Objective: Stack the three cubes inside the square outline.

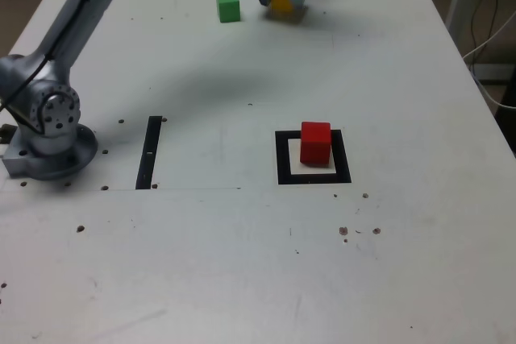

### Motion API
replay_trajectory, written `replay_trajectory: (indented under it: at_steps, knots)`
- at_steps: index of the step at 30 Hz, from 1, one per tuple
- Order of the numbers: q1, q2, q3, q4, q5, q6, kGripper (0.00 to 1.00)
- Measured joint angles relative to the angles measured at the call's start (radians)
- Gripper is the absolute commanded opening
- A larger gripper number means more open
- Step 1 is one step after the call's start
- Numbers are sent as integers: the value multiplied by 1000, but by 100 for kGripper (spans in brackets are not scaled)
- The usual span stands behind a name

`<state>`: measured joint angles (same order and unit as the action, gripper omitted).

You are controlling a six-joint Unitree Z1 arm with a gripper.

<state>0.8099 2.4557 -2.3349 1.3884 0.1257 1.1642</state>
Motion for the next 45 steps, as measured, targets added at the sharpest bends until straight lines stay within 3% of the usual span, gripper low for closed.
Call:
replay_trajectory:
  at_steps: [9,15,20,24,29,45]
  knots:
    - [-38,-198,225,-48,-31,-112,11]
    - [-118,-334,398,-64,-6,-305,11]
    - [-185,-440,506,-68,-6,-469,11]
    - [-299,-509,598,-66,-7,-606,11]
    - [-426,-566,665,-61,-19,-768,11]
    - [-729,-608,710,-32,-22,-1000,11]
